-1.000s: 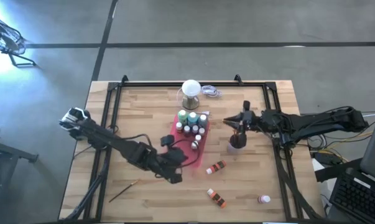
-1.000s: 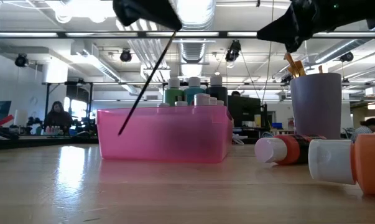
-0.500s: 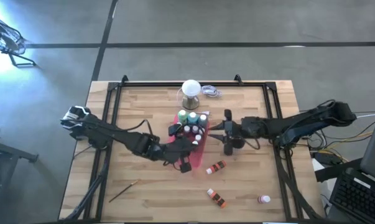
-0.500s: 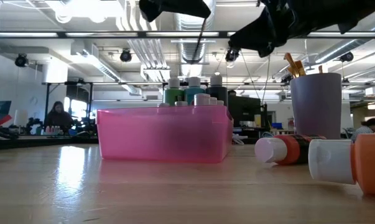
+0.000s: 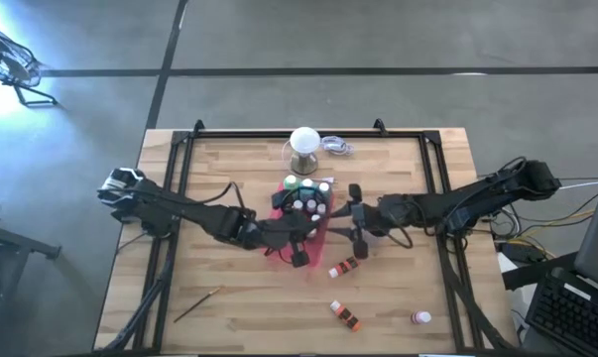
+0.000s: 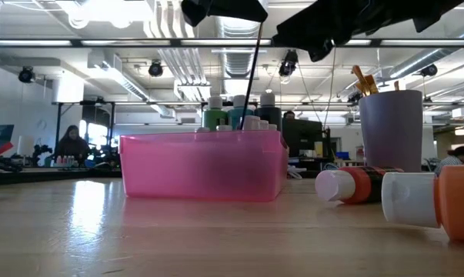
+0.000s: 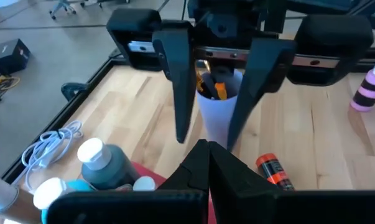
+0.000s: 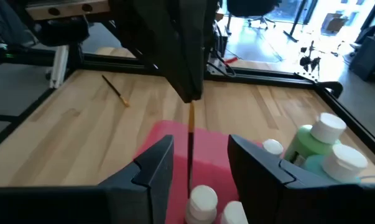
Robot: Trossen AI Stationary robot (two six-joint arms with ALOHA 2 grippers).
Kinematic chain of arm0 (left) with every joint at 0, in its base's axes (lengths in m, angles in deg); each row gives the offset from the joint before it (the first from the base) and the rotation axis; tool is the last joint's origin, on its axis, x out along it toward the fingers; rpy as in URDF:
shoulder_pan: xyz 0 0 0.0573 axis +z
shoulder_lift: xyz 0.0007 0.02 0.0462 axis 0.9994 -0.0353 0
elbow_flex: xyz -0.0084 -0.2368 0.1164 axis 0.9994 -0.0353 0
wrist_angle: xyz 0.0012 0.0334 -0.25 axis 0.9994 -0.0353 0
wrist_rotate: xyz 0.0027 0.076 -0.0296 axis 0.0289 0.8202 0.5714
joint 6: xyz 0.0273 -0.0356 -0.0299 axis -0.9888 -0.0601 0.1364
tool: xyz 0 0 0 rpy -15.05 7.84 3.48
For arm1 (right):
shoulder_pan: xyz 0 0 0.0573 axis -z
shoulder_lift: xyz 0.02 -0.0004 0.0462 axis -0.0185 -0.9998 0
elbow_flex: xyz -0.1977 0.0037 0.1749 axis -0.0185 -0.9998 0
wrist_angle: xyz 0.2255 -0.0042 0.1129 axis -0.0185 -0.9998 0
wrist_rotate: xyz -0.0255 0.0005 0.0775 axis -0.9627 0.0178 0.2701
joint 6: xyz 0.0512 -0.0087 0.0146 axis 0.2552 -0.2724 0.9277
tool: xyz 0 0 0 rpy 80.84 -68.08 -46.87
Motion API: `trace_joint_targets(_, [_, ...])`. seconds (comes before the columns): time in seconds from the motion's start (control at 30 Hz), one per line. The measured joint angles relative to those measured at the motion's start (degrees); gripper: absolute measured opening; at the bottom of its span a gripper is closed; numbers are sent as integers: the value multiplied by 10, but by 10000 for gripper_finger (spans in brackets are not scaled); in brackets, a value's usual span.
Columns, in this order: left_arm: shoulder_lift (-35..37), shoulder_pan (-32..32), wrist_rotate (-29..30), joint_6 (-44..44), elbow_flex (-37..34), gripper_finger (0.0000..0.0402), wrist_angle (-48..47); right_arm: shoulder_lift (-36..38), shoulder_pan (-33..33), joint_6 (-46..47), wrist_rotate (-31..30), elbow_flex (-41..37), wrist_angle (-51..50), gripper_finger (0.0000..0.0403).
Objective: Pick & Place Paint Supplies
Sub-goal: Put the orange paintbrush into the purple cup
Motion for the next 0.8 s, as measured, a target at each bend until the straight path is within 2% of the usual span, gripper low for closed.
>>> trace_joint_targets(0.53, [0,25,-49,-41,0,0,48,0,-1,0,3,8,0,112])
trace_joint_targets(0.8, [0,36,-85,-41,0,0,54,0,-1,2,3,8,1,118])
